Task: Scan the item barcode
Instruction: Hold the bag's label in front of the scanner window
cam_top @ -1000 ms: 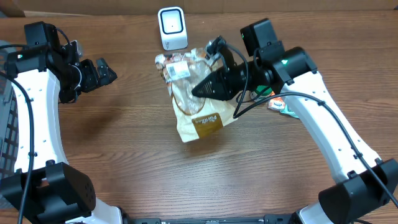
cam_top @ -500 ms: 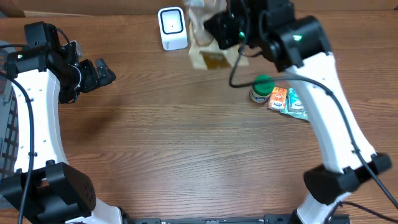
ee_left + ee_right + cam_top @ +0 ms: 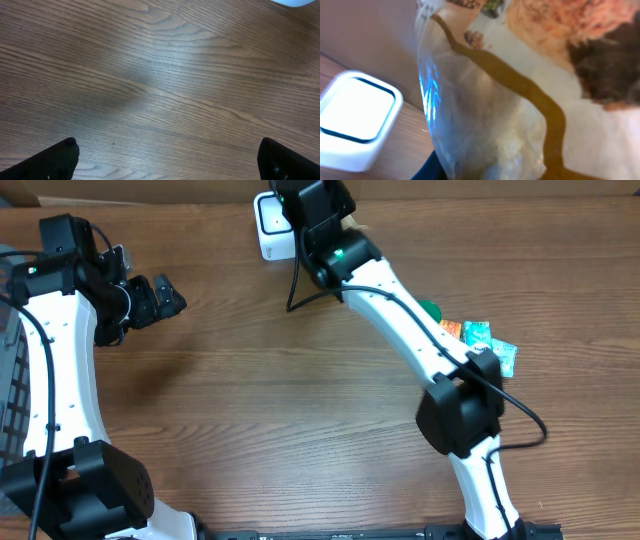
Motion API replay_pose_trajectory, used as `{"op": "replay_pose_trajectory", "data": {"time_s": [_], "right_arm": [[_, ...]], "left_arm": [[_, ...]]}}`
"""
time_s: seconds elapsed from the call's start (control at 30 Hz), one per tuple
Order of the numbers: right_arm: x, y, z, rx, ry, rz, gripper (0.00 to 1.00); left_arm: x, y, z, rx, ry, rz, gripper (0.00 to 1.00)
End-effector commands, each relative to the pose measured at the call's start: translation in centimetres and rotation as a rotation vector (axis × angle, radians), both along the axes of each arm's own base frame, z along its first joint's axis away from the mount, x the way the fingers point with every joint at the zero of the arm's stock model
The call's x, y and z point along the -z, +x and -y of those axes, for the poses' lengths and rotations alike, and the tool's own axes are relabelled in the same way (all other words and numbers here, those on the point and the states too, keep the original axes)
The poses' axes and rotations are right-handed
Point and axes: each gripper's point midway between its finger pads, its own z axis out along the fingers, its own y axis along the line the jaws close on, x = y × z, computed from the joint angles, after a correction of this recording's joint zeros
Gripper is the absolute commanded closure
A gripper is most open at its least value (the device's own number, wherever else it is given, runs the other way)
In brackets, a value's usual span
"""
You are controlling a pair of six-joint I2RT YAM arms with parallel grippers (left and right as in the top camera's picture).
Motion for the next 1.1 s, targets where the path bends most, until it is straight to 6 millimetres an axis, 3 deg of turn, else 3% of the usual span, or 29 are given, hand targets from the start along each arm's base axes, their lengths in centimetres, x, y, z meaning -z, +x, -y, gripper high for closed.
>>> {"op": "replay_pose_trajectory", "data": {"time_s": [0.0,0.23,0.5,1.07], "right_arm": [[1.7,1.8,0.5,0.007,-0.246,0.033,0.96],[5.7,3.5,-1.1,-0.069,-0.391,0.04,0.96],[9.8,3.8,-1.8,-0.124,-0.447,-0.017,0.96],[9.9,3.5,-2.5,-0.141,-0.445,-0.017,0.96]], "left_arm": [[-0.6,0.4,-0.3,0.007,0.014,0.019,0.0],[-0.6,0.4,-0.3,0.007,0.014,0.019,0.0],[-0.6,0.4,-0.3,0.007,0.014,0.019,0.0],[-0.6,0.4,-0.3,0.007,0.014,0.019,0.0]]}}
